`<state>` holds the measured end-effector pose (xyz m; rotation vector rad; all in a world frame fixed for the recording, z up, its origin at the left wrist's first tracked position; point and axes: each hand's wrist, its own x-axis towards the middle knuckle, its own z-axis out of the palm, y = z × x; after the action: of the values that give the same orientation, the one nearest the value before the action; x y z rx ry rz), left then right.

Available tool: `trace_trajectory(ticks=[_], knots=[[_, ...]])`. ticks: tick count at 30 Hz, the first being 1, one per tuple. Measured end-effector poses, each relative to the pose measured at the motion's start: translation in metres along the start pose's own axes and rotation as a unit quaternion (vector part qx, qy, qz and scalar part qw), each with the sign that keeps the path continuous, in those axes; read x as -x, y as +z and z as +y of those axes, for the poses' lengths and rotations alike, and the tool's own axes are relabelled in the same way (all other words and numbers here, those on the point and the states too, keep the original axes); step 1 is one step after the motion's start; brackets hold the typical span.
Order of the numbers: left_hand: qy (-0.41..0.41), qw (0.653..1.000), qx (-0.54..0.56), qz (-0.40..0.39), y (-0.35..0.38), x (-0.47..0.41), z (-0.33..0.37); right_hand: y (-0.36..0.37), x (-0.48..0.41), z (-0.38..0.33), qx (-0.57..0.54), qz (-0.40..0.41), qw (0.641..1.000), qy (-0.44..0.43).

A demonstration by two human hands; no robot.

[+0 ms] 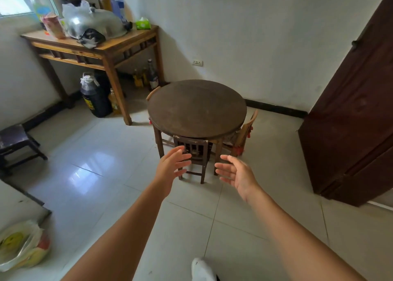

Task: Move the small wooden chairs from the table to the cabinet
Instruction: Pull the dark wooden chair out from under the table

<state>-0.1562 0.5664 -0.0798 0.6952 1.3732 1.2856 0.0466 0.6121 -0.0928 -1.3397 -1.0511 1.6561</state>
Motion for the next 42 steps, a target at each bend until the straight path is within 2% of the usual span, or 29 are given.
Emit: trace_trajectory(ticks=[11,21,26,29,30,31,33,35,36,38,42], knots=[[-0.042,0.997,0.014,0.061,-0.004,-0.174,0.03,0.039,-0.197,-0.045,0.001,-0.02,0.998,0.058],[-0.103,0.993,-0.018,0.048,-0.04,-0.341,0.002,0.079,-0.348,-0.016,0.039,0.021,0.994,0.102],[-0.117,0.99,-0.079,0.018,-0.049,-0.412,-0.017,0.092,-0.413,0.011,0.14,0.047,0.985,0.095],[-0.074,0.975,-0.21,-0.004,-0.053,-0.454,-0.046,0.092,-0.451,0.04,0.272,0.021,0.96,0.06],[-0.045,0.954,-0.296,-0.013,-0.054,-0.464,-0.056,0.09,-0.459,0.05,0.347,0.01,0.937,0.035],[-0.009,0.918,-0.395,-0.031,-0.055,-0.474,-0.068,0.088,-0.468,0.062,0.435,-0.002,0.9,0.001],[0.058,0.817,-0.567,-0.09,-0.057,-0.496,-0.097,0.084,-0.486,0.088,0.579,-0.038,0.812,-0.055],[0.069,0.726,-0.666,-0.155,-0.06,-0.514,-0.125,0.081,-0.502,0.112,0.654,-0.087,0.748,-0.066],[0.066,0.697,-0.692,-0.176,-0.062,-0.519,-0.136,0.08,-0.507,0.122,0.676,-0.107,0.726,-0.069],[0.092,0.659,-0.724,-0.185,-0.064,-0.527,-0.149,0.08,-0.516,0.139,0.706,-0.113,0.693,-0.093],[0.204,0.594,-0.76,-0.164,-0.066,-0.535,-0.161,0.09,-0.53,0.151,0.742,-0.104,0.651,-0.124]])
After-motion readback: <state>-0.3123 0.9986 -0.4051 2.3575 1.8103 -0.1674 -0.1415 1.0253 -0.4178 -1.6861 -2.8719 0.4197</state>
